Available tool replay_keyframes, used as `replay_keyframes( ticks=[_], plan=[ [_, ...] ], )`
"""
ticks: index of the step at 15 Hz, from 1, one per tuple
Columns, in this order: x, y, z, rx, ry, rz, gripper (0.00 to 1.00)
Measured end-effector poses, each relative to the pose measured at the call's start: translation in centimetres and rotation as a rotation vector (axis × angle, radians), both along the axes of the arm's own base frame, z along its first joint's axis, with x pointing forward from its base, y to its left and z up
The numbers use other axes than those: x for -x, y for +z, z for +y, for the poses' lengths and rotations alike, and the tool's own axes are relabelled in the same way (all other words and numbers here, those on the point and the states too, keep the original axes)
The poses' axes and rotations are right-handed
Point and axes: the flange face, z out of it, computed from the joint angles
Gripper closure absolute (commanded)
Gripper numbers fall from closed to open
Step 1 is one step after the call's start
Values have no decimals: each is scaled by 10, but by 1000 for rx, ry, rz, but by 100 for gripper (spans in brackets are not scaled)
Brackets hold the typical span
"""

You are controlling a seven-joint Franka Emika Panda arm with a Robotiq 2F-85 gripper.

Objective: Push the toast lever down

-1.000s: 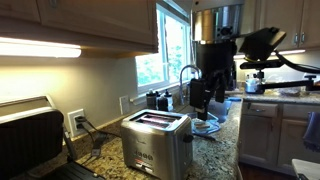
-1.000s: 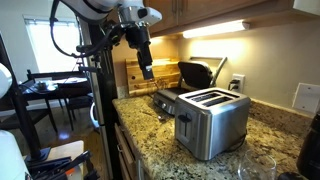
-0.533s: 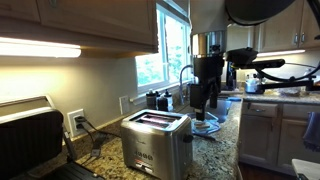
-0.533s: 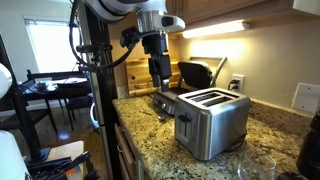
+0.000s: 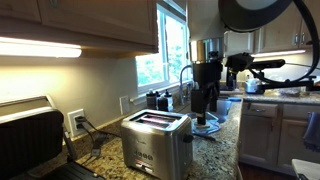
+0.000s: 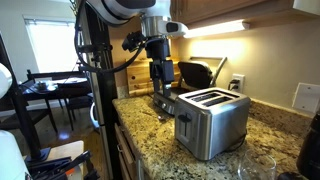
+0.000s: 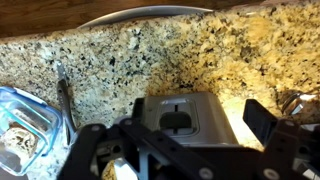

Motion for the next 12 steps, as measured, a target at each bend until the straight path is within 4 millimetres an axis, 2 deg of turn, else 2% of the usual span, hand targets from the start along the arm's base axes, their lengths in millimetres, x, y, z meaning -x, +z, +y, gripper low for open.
replay_keyframes(
  ticks=[5, 12],
  plan=[
    [-1, -3, -2, 0, -5, 8, 0],
    [-13, -16, -28, -19, -48, 4, 0]
  ],
)
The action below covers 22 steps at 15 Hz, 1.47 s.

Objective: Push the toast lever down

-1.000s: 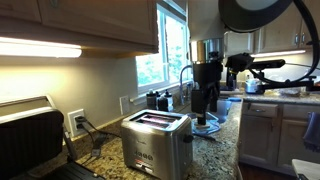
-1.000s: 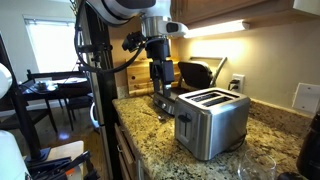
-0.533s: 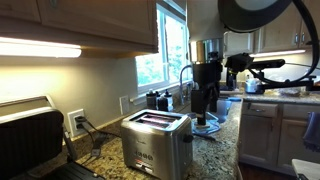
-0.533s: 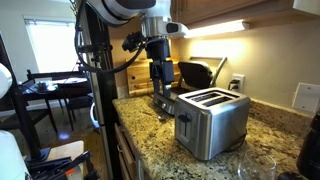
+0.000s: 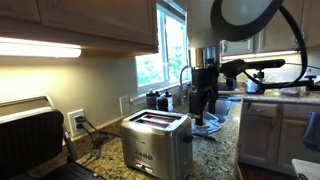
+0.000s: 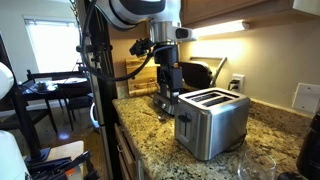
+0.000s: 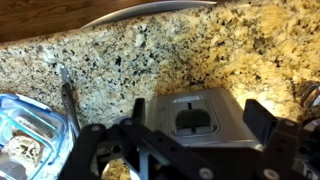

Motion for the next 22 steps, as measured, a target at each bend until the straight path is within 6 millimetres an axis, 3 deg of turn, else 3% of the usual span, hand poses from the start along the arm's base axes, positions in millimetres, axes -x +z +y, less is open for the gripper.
replay_keyframes(
  ticks=[2, 3, 4, 9, 15, 22],
  plan=[
    [-8, -10, -7, -9, 12, -12, 0],
    [-11, -16, -10, -11, 20, -14, 25],
    [-15, -23, -12, -15, 30, -10, 26],
    [-35, -48, -14, -46, 105, 14, 61],
    [-43, -47, -9, -70, 157, 4, 98],
    [-37, -61, -19, -102, 185, -29, 98]
  ],
)
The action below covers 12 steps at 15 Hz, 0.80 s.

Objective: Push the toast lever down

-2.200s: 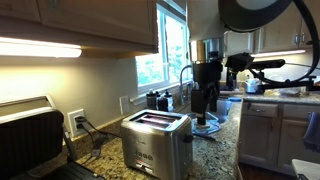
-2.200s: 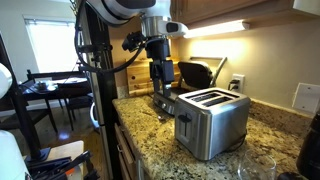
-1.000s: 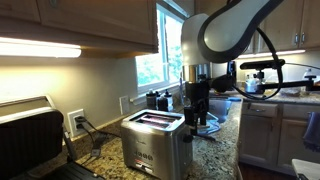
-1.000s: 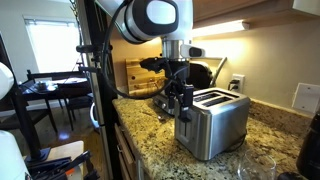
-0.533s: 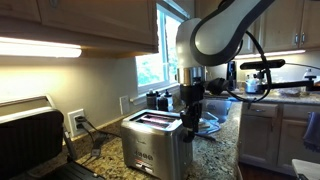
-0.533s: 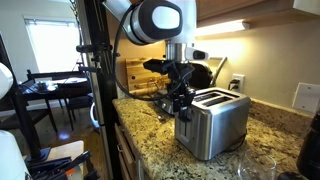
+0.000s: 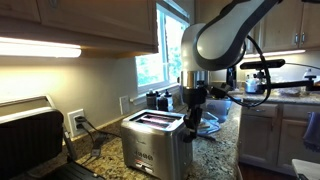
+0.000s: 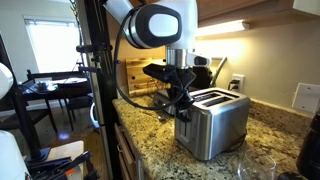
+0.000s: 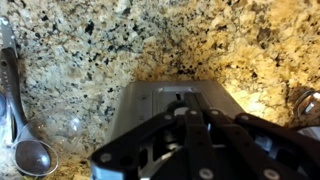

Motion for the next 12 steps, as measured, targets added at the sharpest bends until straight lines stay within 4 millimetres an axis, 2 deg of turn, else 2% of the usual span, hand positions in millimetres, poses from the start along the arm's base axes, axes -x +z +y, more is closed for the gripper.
replay_keyframes(
  ticks=[8, 12],
  plan=[
    [-1, -32, -5, -18, 48, -68, 99],
    [-1, -55, -7, -22, 55, -73, 99]
  ],
)
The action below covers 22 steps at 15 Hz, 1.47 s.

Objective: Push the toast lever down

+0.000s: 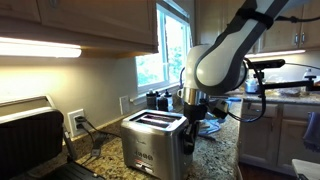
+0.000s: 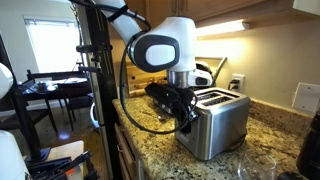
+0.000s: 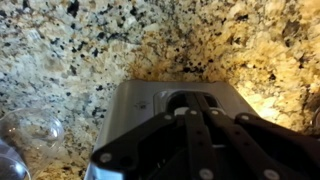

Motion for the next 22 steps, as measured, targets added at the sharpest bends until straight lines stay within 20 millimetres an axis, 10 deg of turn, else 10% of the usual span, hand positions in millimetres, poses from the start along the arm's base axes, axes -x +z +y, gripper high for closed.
replay_keyframes(
  ticks=[14, 20, 21, 22],
  plan=[
    [-7, -5, -2, 15, -12, -16, 99],
    [-13, 63, 8, 65, -59, 36, 98],
    [-13, 78, 10, 66, -71, 44, 73],
    [-13, 92, 11, 66, -84, 49, 72]
  ],
)
